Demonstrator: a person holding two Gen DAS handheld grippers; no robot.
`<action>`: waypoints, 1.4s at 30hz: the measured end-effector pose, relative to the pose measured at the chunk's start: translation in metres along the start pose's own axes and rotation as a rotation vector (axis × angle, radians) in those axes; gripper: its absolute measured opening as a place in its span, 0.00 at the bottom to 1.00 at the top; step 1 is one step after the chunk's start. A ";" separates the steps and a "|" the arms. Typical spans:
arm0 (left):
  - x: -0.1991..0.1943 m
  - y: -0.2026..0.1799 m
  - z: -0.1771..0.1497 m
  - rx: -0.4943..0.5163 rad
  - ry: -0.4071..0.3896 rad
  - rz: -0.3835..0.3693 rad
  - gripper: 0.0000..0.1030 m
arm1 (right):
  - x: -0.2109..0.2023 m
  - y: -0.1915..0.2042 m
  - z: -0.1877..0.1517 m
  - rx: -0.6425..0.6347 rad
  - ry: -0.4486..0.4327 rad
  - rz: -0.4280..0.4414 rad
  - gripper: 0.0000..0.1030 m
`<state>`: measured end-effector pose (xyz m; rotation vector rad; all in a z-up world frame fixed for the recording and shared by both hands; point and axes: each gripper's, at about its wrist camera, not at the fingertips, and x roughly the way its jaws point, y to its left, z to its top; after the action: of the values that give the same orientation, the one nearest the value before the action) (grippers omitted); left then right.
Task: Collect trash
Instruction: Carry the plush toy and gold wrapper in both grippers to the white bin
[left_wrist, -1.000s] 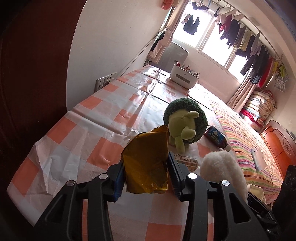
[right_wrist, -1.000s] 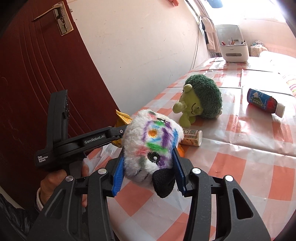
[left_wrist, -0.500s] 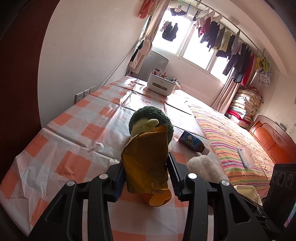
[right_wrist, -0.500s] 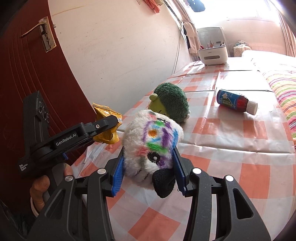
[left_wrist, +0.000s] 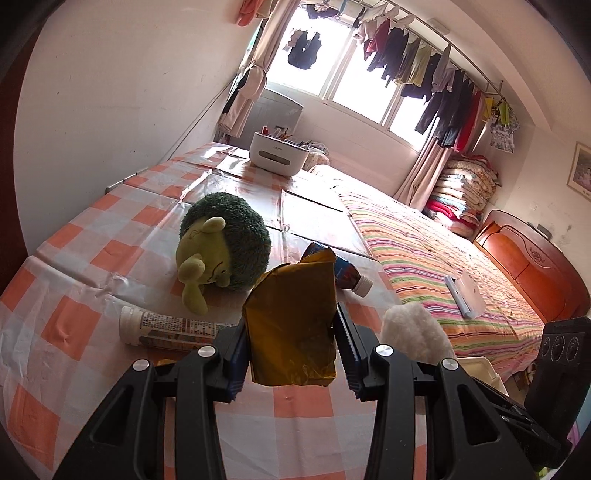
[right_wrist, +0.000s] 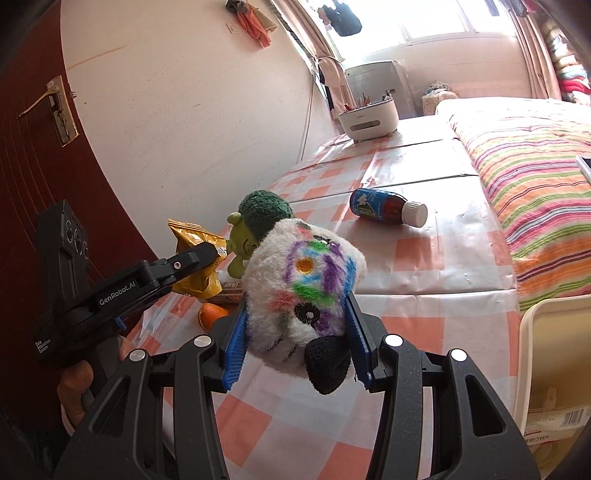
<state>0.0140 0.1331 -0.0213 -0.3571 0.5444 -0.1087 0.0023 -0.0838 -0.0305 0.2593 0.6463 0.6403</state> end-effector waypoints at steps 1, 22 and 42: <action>0.002 -0.004 0.000 -0.001 0.007 -0.014 0.40 | -0.003 -0.002 0.001 0.004 -0.005 -0.005 0.45; 0.031 -0.083 -0.018 0.066 0.100 -0.192 0.40 | -0.052 -0.051 -0.001 0.091 -0.080 -0.112 0.46; 0.041 -0.137 -0.038 0.119 0.158 -0.275 0.40 | -0.098 -0.085 0.000 0.153 -0.171 -0.222 0.46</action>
<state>0.0276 -0.0143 -0.0225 -0.3067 0.6400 -0.4357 -0.0183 -0.2116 -0.0192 0.3745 0.5505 0.3517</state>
